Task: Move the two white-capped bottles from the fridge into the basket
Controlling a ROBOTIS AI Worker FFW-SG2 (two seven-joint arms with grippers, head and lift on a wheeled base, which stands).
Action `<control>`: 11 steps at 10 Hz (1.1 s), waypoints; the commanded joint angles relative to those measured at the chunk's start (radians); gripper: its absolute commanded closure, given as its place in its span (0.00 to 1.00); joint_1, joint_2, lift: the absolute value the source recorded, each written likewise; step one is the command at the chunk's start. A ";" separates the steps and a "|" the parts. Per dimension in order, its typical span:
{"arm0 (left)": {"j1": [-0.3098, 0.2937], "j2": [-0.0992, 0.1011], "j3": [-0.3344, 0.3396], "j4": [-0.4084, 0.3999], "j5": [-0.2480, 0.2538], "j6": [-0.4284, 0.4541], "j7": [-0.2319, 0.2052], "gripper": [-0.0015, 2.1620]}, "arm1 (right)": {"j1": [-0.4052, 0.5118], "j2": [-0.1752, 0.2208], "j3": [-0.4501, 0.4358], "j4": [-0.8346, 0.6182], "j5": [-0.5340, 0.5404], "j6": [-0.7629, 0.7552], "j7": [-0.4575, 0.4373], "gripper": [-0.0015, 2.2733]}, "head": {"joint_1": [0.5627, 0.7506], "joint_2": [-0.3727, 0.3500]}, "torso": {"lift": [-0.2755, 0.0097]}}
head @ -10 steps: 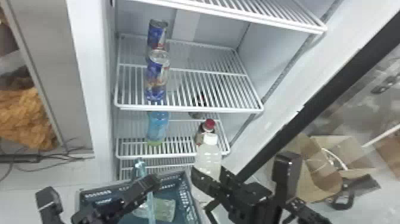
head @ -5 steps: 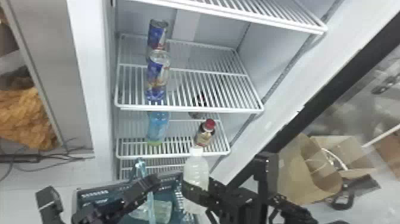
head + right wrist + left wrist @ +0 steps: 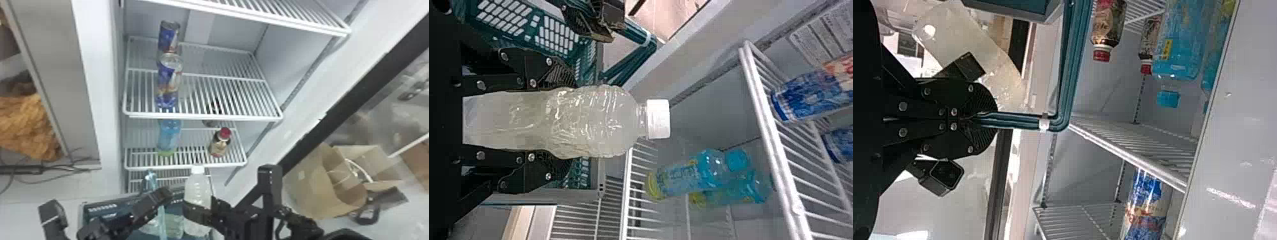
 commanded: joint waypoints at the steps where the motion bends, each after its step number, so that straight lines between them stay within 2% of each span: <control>1: 0.000 0.000 0.002 0.001 0.000 -0.002 -0.001 0.55 | -0.009 -0.002 0.002 0.013 -0.007 0.008 0.004 0.36 | 0.70 0.04 | 0.97; 4: 0.000 0.000 0.002 0.001 0.000 -0.002 -0.001 0.55 | -0.021 -0.005 0.002 0.037 -0.017 0.005 0.021 0.25 | 0.70 0.05 | 0.97; 9: 0.000 -0.002 0.004 0.001 0.000 -0.002 -0.001 0.55 | -0.023 -0.005 0.002 0.047 -0.017 -0.027 0.030 0.23 | 0.70 0.06 | 0.97; 11: 0.000 -0.002 0.004 0.001 0.000 -0.005 -0.001 0.55 | -0.021 -0.002 0.002 0.047 0.007 -0.100 0.036 0.23 | 0.70 0.06 | 0.97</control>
